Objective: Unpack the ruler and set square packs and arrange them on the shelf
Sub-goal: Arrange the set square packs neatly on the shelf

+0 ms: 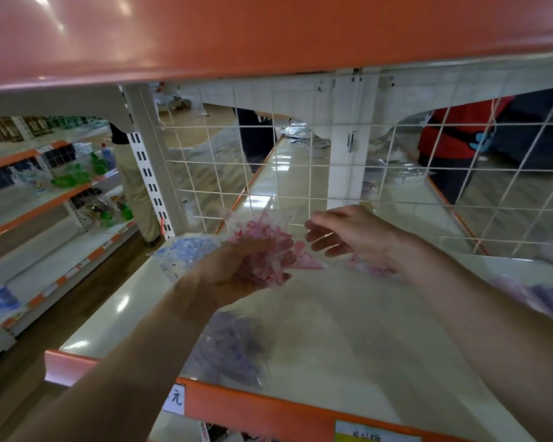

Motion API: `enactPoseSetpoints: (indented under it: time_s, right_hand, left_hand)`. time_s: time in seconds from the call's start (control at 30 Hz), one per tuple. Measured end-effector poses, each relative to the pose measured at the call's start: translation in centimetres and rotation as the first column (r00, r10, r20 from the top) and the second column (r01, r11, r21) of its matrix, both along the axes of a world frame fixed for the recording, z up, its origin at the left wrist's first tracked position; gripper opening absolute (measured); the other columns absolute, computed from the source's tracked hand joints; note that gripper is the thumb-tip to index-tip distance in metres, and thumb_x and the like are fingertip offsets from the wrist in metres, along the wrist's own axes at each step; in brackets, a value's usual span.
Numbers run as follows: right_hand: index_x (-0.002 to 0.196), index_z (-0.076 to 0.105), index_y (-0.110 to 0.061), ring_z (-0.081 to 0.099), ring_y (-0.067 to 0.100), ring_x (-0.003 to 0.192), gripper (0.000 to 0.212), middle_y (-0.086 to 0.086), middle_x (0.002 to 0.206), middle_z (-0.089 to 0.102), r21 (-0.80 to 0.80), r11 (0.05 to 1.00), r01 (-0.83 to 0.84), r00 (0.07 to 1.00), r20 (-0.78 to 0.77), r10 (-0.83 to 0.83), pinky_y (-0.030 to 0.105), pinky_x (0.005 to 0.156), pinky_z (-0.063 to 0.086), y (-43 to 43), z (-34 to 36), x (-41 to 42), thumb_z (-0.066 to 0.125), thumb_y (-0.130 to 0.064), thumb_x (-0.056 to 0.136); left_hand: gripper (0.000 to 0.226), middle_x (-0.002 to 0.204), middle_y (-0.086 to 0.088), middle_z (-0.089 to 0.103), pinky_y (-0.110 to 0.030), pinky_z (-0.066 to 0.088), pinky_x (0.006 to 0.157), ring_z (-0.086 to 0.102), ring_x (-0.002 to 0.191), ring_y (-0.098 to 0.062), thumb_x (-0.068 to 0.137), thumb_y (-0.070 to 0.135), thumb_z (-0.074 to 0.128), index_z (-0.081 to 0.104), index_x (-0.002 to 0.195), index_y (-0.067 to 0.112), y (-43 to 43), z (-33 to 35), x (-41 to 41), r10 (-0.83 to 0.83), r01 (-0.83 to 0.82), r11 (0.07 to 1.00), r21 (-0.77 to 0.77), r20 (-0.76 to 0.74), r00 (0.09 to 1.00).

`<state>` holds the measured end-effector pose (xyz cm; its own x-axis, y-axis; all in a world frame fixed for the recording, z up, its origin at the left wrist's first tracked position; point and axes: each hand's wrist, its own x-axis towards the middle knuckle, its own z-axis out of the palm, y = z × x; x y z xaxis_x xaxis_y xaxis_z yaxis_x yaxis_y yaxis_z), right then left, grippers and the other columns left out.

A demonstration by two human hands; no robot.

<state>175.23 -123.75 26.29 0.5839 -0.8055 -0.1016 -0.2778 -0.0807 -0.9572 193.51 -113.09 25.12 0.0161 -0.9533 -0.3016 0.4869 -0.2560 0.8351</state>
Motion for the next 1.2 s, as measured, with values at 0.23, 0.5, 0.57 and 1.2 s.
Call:
enactPoseSetpoints:
  time_s: [0.23,0.5,0.57,1.2]
  right_hand:
    - [0.103,0.069,-0.006,0.067,0.011,0.077,0.019,0.003,0.087,0.072,0.011,0.996,0.083,0.992,0.098,-0.084,0.018,0.063,0.050,1.7,1.7,-3.7,0.063,-0.019,0.091]
    - [0.098,0.069,-0.008,0.067,0.014,0.072,0.011,0.008,0.087,0.073,0.007,0.972,0.233,0.956,0.183,-0.231,0.024,0.065,0.052,1.6,1.8,-8.2,0.065,-0.011,0.088]
    - [0.099,0.069,-0.008,0.066,0.011,0.072,0.013,0.005,0.084,0.073,-0.047,0.968,0.245,0.963,0.129,-0.238,0.023,0.066,0.052,1.6,1.7,-9.0,0.067,-0.013,0.087]
    - [0.076,0.064,-0.014,0.065,0.017,0.065,0.015,-0.004,0.073,0.067,-0.937,0.237,0.255,0.910,0.149,-0.387,0.033,0.056,0.052,3.0,-0.3,-6.4,0.065,-0.028,0.083]
  left_hand:
    - [0.026,0.103,-0.014,0.071,-0.042,0.058,0.073,0.071,0.084,-0.026,0.074,0.007,0.061,0.070,0.098,0.006,-1.2,0.1,-4.1,-0.230,0.236,0.971,-0.048,0.098,0.968]
    - [0.026,0.104,-0.013,0.071,-0.040,0.059,0.070,0.071,0.081,-0.024,0.079,0.005,0.059,0.067,0.103,0.004,-2.1,0.6,-6.0,-0.267,0.271,0.960,-0.065,0.060,0.962]
    - [0.028,0.104,-0.012,0.071,-0.038,0.060,0.067,0.072,0.080,-0.024,0.079,0.005,0.059,0.065,0.106,0.003,-2.5,0.7,-6.0,-0.254,0.256,0.965,-0.062,0.036,0.967]
    - [0.017,0.092,-0.017,0.072,-0.036,0.057,0.072,0.071,0.073,-0.023,0.085,0.005,0.056,0.067,0.097,0.000,-3.8,0.3,-7.2,-0.169,0.169,0.985,-0.019,0.011,0.986]
